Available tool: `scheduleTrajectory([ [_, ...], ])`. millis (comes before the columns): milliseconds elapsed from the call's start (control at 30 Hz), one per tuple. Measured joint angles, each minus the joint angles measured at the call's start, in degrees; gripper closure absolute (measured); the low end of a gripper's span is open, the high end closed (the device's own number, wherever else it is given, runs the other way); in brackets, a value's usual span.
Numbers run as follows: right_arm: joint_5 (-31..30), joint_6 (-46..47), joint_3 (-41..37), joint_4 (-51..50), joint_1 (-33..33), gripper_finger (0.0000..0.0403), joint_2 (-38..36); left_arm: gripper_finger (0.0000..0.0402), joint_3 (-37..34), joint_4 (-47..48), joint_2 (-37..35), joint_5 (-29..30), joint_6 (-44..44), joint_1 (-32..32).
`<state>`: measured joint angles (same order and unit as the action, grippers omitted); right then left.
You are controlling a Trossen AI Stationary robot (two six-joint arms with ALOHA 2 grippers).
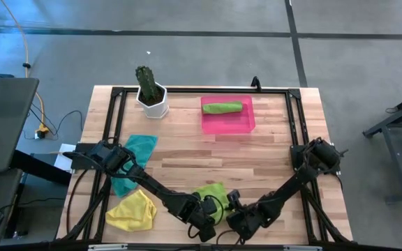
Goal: Roll microfiber towels into tight, uniform cylinder then place into a basket
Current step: Roll the light green microfiber cloth
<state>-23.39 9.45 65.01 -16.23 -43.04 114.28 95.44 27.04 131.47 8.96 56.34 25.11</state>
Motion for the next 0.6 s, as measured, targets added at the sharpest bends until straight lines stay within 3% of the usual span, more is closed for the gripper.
scheduleTrajectory([
  [267, 2.2, 6.7, 0.0, -0.7, -0.5, 0.039, 0.1, 0.0401, 0.2, -0.2, -1.2, 1.5, -0.6, 0.7],
  [467, 5.5, 11.8, -0.1, -1.1, 0.4, 0.0394, -0.4, 0.0401, 2.4, 1.7, -1.3, 3.3, -0.6, 1.8],
  [600, 8.7, 14.2, -0.2, -1.4, 1.3, 0.0398, -2.2, 0.0401, 5.6, 6.5, -1.4, 7.4, -3.1, 3.6],
])
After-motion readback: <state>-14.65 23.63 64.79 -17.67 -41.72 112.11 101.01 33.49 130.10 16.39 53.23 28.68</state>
